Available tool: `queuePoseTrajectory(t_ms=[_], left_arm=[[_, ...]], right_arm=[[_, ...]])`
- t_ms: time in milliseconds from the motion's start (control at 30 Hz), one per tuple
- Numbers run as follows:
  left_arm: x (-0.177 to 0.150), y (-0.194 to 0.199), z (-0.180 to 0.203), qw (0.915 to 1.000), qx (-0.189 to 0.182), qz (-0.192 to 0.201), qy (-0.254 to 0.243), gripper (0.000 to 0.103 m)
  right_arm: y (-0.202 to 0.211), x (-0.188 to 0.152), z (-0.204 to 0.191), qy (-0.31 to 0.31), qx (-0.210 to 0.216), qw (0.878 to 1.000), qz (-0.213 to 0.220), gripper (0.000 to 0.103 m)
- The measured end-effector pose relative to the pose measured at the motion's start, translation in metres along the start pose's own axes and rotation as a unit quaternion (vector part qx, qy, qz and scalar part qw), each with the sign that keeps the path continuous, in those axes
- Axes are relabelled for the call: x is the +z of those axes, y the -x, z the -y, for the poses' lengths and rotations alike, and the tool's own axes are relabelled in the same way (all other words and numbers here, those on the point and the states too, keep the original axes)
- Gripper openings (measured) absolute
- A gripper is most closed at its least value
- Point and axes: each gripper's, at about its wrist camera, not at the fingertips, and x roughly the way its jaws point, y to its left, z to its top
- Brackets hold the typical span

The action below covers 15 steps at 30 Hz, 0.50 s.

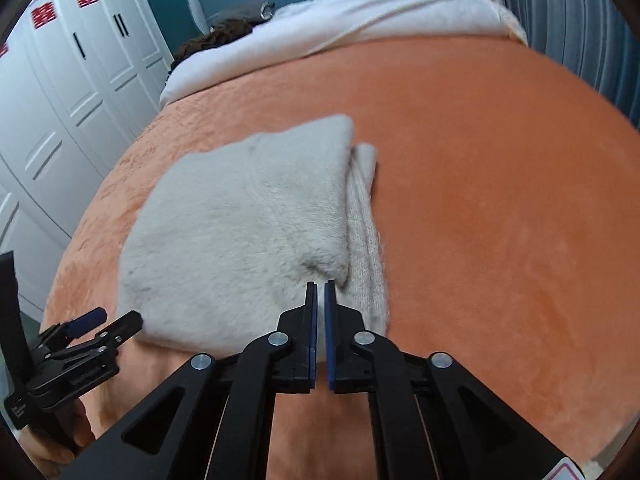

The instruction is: Fold small clothes

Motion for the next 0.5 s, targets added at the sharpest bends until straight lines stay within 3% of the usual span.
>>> queuePoseTrajectory(t_ms=[100,167,267,333,400,500], left_arm=[[-0.011,0.015,0.014,0.9998,0.006,0.011,-0.015,0.089],[-0.022,0.022,0.021,0.9996,0.008,0.02,-0.018,0.09],[-0.038,0.021,0.027,0.9997,0.013,0.013,-0.016,0.09],[-0.048,0.018,0.029,0.9997,0.019,0.01,-0.01,0.09],[-0.058,0.015,0.029,0.9999,0.014,0.009,-0.002,0.09],[-0.071,0.008,0.029,0.9998,0.012,0.011,0.009,0.09]], right_arm=[[0.017,-0.023,-0.008,0.021,-0.031,0.999,0.011,0.008],[0.023,-0.045,-0.005,0.016,-0.045,0.999,0.015,0.012],[0.022,-0.073,0.004,-0.003,-0.068,0.998,0.012,0.031],[0.017,-0.083,0.005,-0.017,-0.07,0.997,0.026,0.036],[0.011,-0.088,0.002,-0.015,-0.077,0.996,0.042,0.048],[0.003,-0.098,-0.002,-0.009,-0.077,0.996,0.047,0.051]])
